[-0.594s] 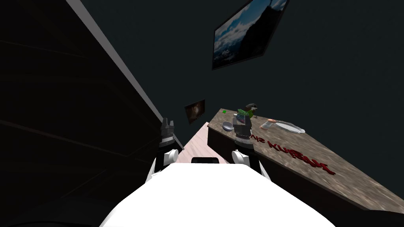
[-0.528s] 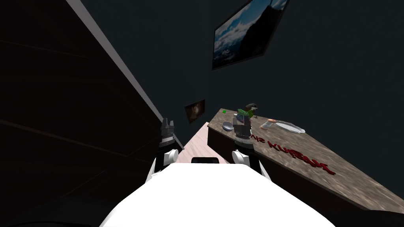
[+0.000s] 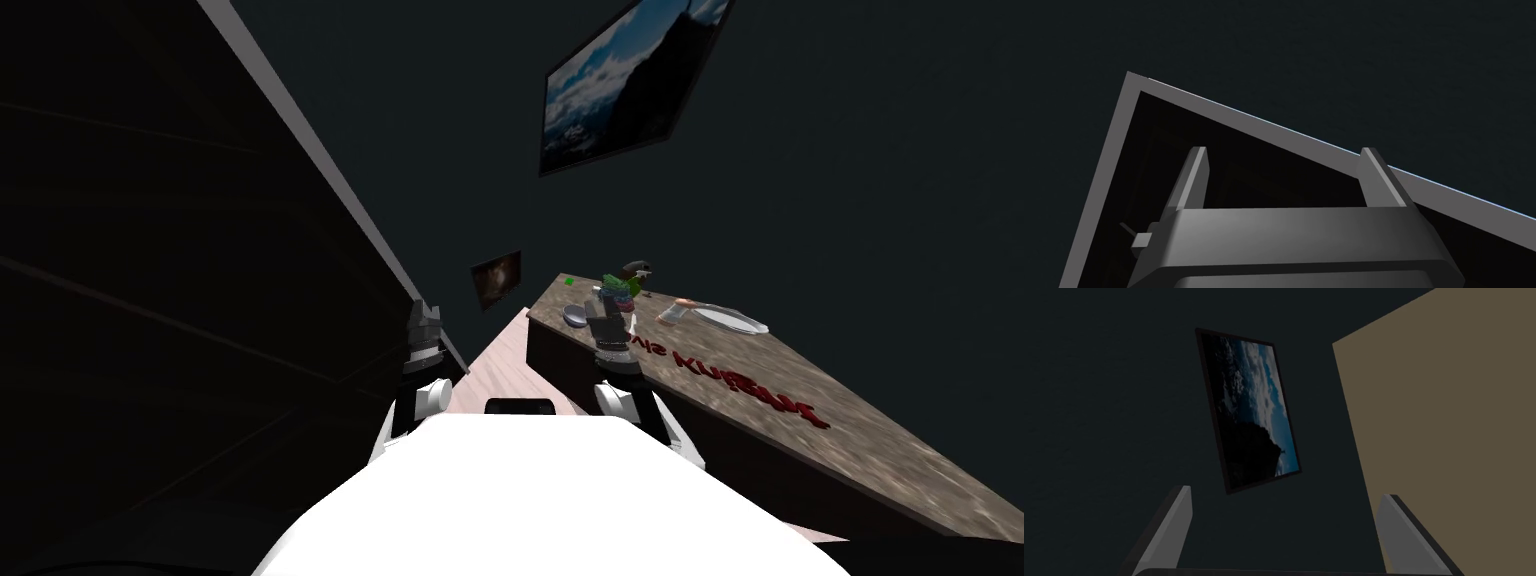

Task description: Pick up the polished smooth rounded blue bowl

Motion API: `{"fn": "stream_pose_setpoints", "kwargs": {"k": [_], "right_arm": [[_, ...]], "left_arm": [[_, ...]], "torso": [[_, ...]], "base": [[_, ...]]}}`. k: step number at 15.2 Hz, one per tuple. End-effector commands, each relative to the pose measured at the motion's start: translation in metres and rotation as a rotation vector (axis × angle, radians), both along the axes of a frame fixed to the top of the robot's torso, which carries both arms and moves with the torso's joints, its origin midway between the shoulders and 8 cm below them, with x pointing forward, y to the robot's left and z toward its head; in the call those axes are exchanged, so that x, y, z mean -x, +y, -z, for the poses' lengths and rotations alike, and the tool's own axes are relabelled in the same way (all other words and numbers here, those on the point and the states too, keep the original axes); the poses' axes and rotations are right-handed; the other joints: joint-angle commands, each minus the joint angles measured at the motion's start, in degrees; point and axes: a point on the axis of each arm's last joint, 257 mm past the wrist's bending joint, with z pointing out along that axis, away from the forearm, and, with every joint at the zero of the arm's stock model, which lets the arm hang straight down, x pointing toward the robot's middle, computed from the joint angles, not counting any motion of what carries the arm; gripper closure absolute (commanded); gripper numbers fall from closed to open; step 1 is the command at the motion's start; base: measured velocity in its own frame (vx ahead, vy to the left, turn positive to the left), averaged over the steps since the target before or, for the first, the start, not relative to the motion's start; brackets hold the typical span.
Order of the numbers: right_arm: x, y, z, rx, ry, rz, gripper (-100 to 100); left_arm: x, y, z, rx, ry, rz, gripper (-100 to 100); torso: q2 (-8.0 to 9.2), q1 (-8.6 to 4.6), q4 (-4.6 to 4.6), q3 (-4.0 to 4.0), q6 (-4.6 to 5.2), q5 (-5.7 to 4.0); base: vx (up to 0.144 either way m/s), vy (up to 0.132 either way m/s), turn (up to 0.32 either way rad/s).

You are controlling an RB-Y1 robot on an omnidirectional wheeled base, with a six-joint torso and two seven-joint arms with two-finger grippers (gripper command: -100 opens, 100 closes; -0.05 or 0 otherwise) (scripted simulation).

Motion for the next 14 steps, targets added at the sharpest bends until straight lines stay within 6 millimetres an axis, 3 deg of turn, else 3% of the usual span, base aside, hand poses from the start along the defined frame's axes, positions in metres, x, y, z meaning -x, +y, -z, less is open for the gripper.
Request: {"fn": "stream_pose_setpoints", "kwargs": {"k": [1, 14], "right_arm": [[-0.002, 0.002, 0.006, 0.041, 0.012, -0.009, -100], [-0.023, 0.016, 0.064, 0.442, 0.118, -0.073, -100]], "left_arm": [[0.0, 0.0, 0.0, 0.0, 0.0, 0.0, 0], [0.0, 0.0, 0.0, 0.0, 0.0, 0.0, 0]], "torso": [[0.0, 0.0, 0.0, 0.0, 0.0, 0.0], [-0.13, -0.01, -0.03, -0.07, -0.01, 0.0]], "base": [[-0.079, 0.005, 0.037], [-0.064, 0.007, 0.064]]}}
